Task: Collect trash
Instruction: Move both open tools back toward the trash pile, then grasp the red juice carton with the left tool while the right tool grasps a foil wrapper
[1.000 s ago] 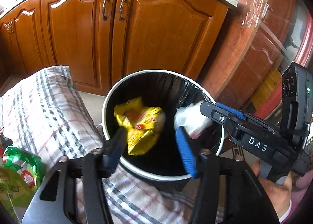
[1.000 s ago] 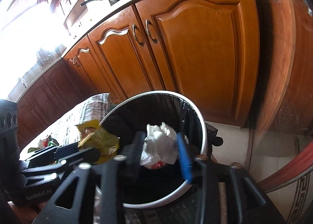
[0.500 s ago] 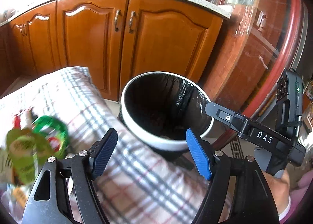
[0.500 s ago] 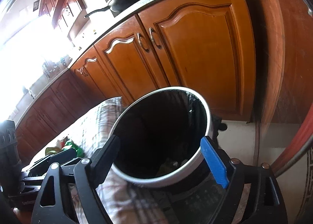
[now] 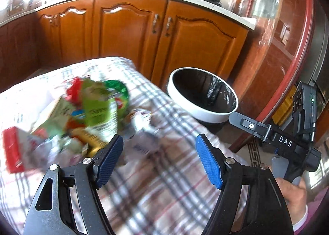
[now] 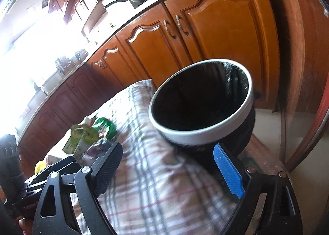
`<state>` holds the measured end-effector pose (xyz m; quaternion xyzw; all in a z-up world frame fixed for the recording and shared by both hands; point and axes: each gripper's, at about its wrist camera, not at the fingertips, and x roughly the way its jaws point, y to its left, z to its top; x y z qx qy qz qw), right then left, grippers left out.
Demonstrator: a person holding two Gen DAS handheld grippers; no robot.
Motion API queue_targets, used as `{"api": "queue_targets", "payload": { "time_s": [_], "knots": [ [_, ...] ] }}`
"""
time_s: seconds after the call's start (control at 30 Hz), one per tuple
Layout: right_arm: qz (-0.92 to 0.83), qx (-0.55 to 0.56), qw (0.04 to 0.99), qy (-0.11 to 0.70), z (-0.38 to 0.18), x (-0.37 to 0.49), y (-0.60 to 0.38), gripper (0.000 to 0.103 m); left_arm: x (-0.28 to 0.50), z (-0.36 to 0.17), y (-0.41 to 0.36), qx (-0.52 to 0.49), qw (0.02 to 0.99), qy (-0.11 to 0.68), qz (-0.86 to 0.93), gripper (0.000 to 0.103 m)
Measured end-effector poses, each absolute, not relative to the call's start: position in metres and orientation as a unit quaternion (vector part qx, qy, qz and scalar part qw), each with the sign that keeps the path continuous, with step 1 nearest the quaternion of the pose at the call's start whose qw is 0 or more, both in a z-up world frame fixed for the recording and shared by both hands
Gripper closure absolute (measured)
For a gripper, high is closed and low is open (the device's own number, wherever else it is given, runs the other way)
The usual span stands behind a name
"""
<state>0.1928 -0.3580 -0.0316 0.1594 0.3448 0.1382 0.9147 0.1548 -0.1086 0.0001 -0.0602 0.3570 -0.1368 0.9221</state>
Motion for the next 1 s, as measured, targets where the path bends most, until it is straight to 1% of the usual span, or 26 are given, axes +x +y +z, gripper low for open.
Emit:
{"api": "queue_targets", "payload": {
  "time_s": [0.57, 0.8, 0.9, 1.0],
  "knots": [
    [0.199, 0.13, 0.903, 0.359, -0.039, 0.173, -0.284, 0.012, 0.097, 0.01, -0.039, -0.085, 0.942, 0.316, -0.075, 0.027],
    [0.218, 0.112, 0.9, 0.36, -0.039, 0.182, -0.262, 0.012, 0.102, 0.007, -0.003, -0.101, 0.944, 0.312, -0.018, 0.027],
    [0.223, 0.103, 0.9, 0.36, -0.039, 0.189, -0.252, 0.012, 0.111, -0.001, 0.007, -0.105, 0.941, 0.323, 0.005, 0.027],
    [0.224, 0.096, 0.9, 0.362, -0.042, 0.197, -0.245, 0.017, 0.122, -0.013, 0.015, -0.107, 0.935, 0.338, 0.021, 0.027]
  ]
}}
